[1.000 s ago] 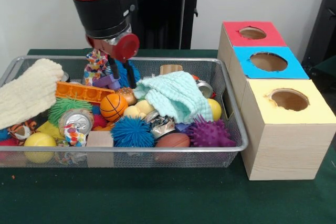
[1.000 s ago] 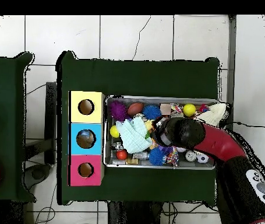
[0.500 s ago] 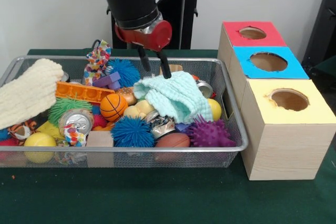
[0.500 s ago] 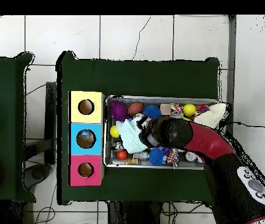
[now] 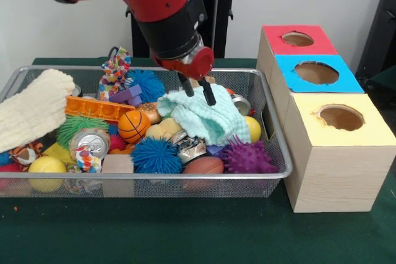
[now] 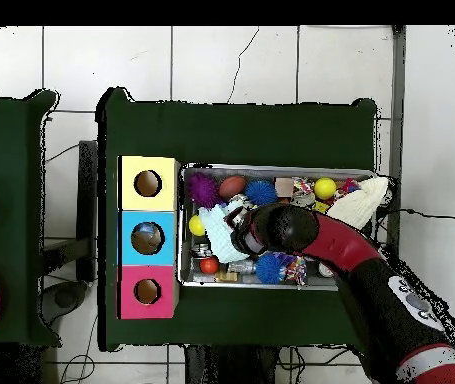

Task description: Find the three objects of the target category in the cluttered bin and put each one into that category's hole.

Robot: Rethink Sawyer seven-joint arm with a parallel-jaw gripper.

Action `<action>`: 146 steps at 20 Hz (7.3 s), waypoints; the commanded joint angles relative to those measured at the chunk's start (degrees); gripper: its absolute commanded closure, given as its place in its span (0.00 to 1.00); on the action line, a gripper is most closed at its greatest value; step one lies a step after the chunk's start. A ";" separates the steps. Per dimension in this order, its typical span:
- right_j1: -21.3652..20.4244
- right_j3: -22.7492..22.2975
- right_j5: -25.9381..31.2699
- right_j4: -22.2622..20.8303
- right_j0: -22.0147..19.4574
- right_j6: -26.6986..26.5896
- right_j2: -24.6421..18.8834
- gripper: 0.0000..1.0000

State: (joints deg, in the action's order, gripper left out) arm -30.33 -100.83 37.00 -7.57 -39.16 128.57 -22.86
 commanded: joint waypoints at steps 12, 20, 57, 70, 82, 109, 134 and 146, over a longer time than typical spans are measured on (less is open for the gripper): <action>17.12 12.55 4.82 -4.48 6.44 -2.16 9.76 0.00; 14.93 14.14 1.52 -8.74 10.57 -1.26 13.17 1.00; 14.14 26.88 -12.63 -27.41 13.95 0.79 24.98 1.00; 12.74 23.49 -9.75 -26.86 7.95 -1.23 15.83 0.00; 5.26 20.09 -3.12 -27.23 12.58 0.98 19.83 0.00; 7.92 17.25 19.91 -20.05 16.29 9.72 26.21 0.00; 22.09 20.02 21.21 -15.38 9.93 9.60 21.62 0.00; 27.03 10.53 23.69 3.66 -5.86 -2.78 5.86 0.00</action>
State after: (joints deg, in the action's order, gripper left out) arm -18.72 -79.89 66.39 -9.36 -39.62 142.71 -3.33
